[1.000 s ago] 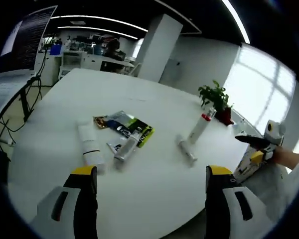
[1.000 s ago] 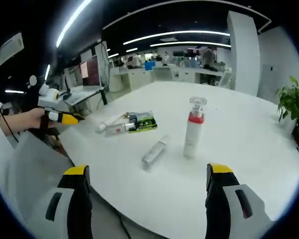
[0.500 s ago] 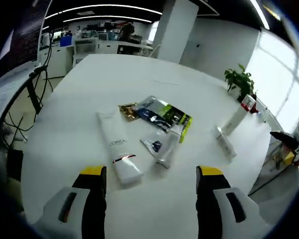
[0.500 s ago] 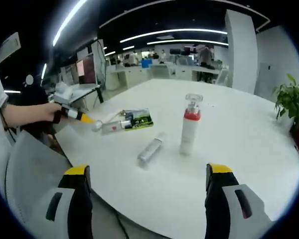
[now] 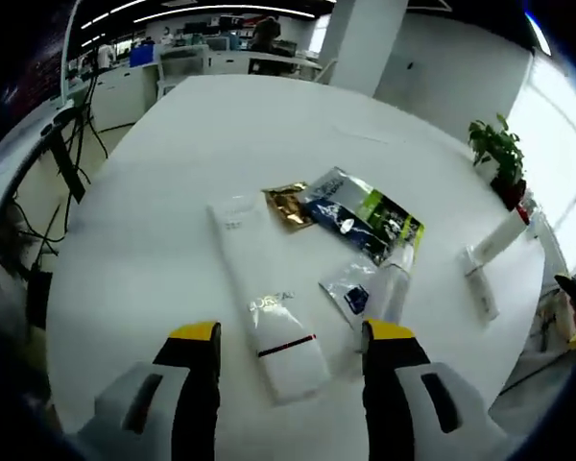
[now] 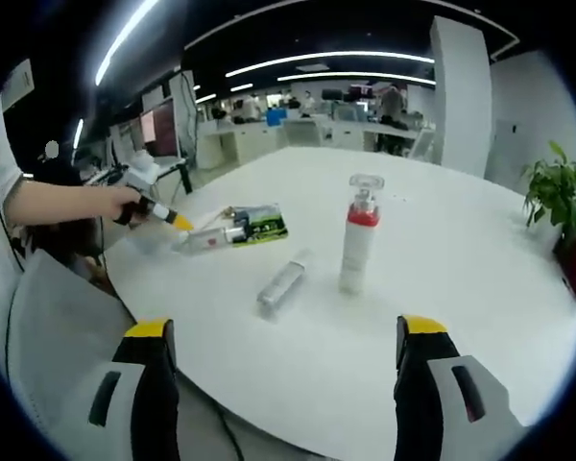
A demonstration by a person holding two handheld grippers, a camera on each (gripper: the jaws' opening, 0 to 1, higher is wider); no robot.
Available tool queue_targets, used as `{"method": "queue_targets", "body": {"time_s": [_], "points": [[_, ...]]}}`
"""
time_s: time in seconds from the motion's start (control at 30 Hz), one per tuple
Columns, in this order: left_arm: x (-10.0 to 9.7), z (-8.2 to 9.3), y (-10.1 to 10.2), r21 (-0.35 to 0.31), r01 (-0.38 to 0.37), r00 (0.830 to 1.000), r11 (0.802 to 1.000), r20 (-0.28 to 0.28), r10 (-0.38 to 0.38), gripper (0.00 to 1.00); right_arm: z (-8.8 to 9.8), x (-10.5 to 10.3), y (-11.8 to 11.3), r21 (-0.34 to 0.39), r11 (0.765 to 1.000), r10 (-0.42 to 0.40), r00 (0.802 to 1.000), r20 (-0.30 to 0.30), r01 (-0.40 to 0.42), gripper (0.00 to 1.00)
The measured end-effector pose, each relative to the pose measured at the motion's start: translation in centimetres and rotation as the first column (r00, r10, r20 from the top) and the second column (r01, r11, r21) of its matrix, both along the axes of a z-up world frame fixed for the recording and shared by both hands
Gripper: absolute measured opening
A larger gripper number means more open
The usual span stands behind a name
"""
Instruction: Arrange the skincare products in the storage area until every visible bottle or jar stands upright without overlapping.
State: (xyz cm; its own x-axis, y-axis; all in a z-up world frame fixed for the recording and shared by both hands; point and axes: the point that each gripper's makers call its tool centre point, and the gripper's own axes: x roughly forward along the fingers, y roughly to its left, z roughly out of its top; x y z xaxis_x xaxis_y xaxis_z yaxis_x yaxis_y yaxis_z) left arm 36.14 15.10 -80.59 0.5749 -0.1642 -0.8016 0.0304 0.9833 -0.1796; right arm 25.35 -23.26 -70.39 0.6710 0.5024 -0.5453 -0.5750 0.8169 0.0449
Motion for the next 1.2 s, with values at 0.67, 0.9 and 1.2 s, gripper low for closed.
{"method": "queue_targets", "body": {"time_s": [0.67, 0.9, 1.2], "points": [[4.0, -1.8, 1.5, 0.09, 0.004, 0.98, 0.996, -0.197, 0.014, 0.36, -0.5, 0.1, -0.4, -0.02, 1.0, -0.014, 1.0, -0.016, 0.014, 0.93], [4.9, -2.2, 1.3, 0.134, 0.066, 0.977, 0.989, -0.21, -0.037, 0.33, -0.5, 0.1, -0.4, -0.024, 1.0, -0.018, 1.0, -0.017, 0.018, 0.92], [4.7, -1.9, 1.4, 0.131, 0.052, 0.98, 0.99, -0.2, -0.025, 0.29, -0.4, 0.1, -0.5, -0.024, 1.0, -0.019, 1.0, -0.017, 0.019, 0.92]]}}
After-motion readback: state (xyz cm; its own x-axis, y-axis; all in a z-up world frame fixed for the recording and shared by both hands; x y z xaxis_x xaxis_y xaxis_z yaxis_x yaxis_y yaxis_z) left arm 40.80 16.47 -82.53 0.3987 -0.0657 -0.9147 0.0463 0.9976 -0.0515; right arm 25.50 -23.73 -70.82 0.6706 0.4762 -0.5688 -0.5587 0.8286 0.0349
